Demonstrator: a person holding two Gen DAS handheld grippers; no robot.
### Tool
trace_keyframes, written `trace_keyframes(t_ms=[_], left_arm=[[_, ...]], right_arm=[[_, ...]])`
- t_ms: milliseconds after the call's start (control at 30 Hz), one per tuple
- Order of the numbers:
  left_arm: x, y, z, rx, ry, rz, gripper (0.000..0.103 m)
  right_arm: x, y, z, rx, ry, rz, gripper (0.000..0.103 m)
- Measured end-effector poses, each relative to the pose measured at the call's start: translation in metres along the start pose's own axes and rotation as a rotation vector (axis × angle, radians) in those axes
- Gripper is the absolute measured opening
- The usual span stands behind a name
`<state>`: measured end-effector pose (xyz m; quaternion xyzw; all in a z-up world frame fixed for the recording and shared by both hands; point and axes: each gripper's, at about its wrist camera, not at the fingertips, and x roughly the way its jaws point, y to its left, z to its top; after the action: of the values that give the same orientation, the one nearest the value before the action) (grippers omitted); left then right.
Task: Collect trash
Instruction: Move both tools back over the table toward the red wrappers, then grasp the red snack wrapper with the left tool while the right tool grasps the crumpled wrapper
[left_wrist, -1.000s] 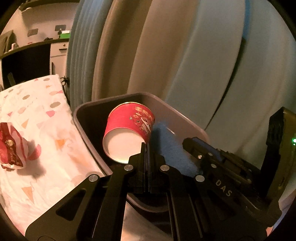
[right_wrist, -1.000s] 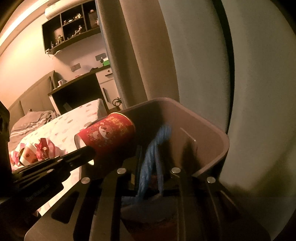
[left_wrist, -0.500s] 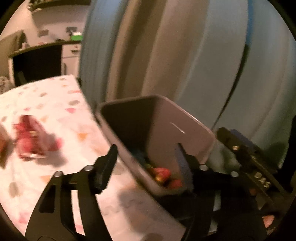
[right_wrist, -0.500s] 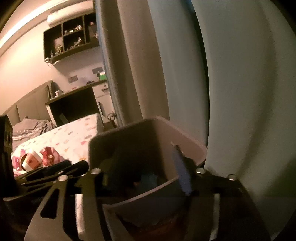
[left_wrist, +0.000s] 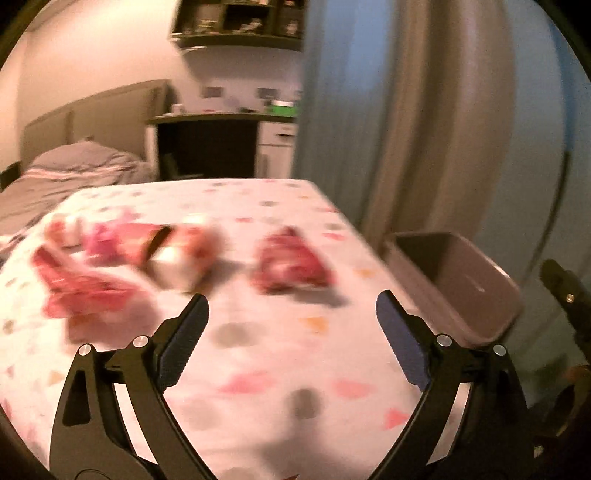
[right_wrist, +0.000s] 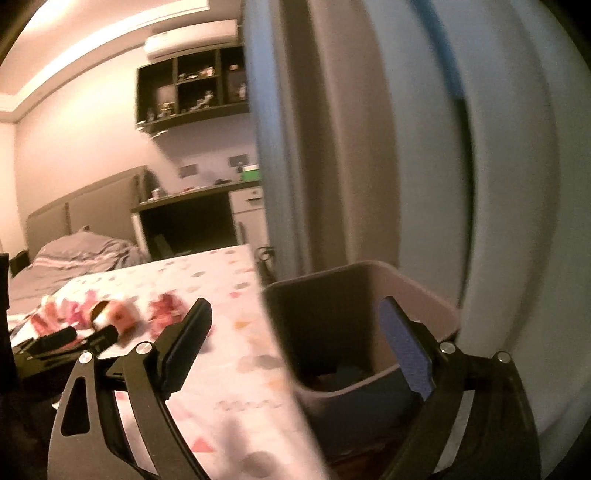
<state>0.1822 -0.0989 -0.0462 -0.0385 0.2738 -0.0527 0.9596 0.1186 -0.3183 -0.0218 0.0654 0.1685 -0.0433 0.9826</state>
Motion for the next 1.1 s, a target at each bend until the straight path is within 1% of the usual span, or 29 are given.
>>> trace_keyframes(t_ms=[133, 267, 333, 433, 500, 667, 767, 833, 933, 1000, 1067, 1100], left_arm=[[-0.014, 0.051, -0.003, -0.065, -0.012, 0.103, 0.090], [-0.027, 0.101, -0.007, -0.139, -0.023, 0.202, 0.090], [-0.033, 0.126, -0.008, -0.179, -0.026, 0.236, 0.090], [-0.039, 0.153, -0.009, -0.219, -0.030, 0.263, 0.090], [-0.044, 0.164, -0.011, -0.234, -0.034, 0.279, 0.090], [-0.040, 0.189, -0.009, -0.264, -0.041, 0.276, 0.090], [-0.030, 0.203, -0.005, -0.289, -0.027, 0.250, 0.090], [-0.022, 0.211, -0.003, -0.289, -0.019, 0.247, 0.088], [-0.010, 0.222, 0.000, -0.303, 0.006, 0.227, 0.080], [-0.001, 0.231, 0.003, -0.323, 0.029, 0.199, 0.071], [0.007, 0.238, 0.006, -0.341, 0.042, 0.178, 0.066], [0.010, 0.240, 0.006, -0.348, 0.050, 0.166, 0.062]], right_arm=[[0.004, 0.032, -0.008, -0.012, 0.030, 0.075, 0.088], [0.002, 0.067, -0.017, -0.055, 0.050, 0.125, 0.088], [0.003, 0.083, -0.020, -0.073, 0.056, 0.151, 0.088], [0.005, 0.100, -0.023, -0.082, 0.065, 0.174, 0.088], [0.010, 0.110, -0.025, -0.087, 0.075, 0.191, 0.088], [0.021, 0.128, -0.027, -0.096, 0.101, 0.210, 0.088], [0.026, 0.132, -0.028, -0.096, 0.111, 0.217, 0.088], [0.029, 0.135, -0.028, -0.099, 0.117, 0.224, 0.088], [0.032, 0.138, -0.029, -0.108, 0.118, 0.229, 0.088], [0.036, 0.140, -0.029, -0.115, 0.124, 0.233, 0.088], [0.039, 0.141, -0.029, -0.121, 0.126, 0.234, 0.088], [0.040, 0.143, -0.028, -0.124, 0.127, 0.234, 0.088]])
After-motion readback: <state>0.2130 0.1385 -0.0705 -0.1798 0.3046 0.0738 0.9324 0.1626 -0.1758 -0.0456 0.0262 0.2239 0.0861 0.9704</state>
